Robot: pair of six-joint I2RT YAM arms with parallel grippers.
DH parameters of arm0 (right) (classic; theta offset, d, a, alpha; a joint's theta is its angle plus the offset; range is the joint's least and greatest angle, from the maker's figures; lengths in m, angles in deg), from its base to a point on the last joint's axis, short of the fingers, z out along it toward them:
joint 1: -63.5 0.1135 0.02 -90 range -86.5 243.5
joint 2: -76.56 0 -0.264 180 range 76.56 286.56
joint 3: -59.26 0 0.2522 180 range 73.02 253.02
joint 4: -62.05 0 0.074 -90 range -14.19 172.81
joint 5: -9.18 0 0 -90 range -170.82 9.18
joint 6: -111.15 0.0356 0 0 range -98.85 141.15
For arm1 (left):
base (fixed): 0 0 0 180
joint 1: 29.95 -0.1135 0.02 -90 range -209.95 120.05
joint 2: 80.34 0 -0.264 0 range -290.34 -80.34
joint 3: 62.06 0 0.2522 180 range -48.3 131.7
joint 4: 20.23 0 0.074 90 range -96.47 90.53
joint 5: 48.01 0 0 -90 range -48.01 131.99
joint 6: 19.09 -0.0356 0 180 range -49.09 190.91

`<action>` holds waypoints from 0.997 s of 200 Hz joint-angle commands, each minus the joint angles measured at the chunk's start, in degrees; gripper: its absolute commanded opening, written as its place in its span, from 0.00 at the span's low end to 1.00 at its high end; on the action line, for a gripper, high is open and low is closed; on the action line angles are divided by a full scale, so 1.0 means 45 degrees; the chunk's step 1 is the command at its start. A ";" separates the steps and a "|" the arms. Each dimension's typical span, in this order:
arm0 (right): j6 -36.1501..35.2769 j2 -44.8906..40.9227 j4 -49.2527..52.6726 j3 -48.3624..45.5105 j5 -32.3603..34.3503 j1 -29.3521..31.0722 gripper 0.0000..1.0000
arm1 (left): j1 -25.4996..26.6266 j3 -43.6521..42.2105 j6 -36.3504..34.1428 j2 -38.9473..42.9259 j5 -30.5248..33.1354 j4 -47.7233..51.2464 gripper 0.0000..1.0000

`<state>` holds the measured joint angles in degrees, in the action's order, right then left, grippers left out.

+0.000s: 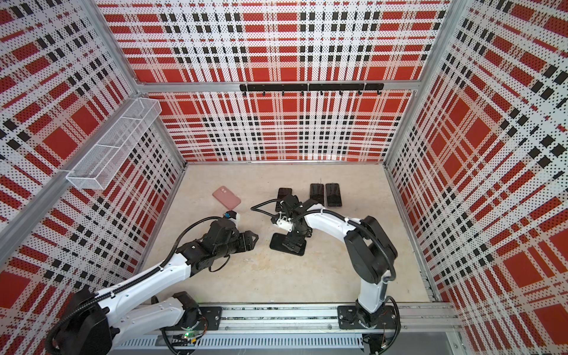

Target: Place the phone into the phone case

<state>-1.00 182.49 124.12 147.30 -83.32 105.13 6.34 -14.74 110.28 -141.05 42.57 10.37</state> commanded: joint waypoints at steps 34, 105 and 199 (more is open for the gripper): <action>-0.1237 0.1237 0.0736 0.0628 0.0269 0.0454 1.00 | -0.0403 0.0119 -0.0525 -0.0141 -0.0187 0.0152 0.76; -0.0776 0.1424 0.0011 -0.0172 0.0448 0.0545 0.96 | -0.0550 0.0256 -0.0659 -0.0329 -0.0146 0.0161 0.75; 0.1505 0.0529 -0.0732 -0.0580 0.1394 0.0555 0.71 | -0.1134 0.1008 -0.1301 -0.1227 -0.0147 0.0203 0.75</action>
<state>1.05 186.51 122.77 145.99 -80.48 107.25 2.43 -12.35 106.48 -145.68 42.20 11.18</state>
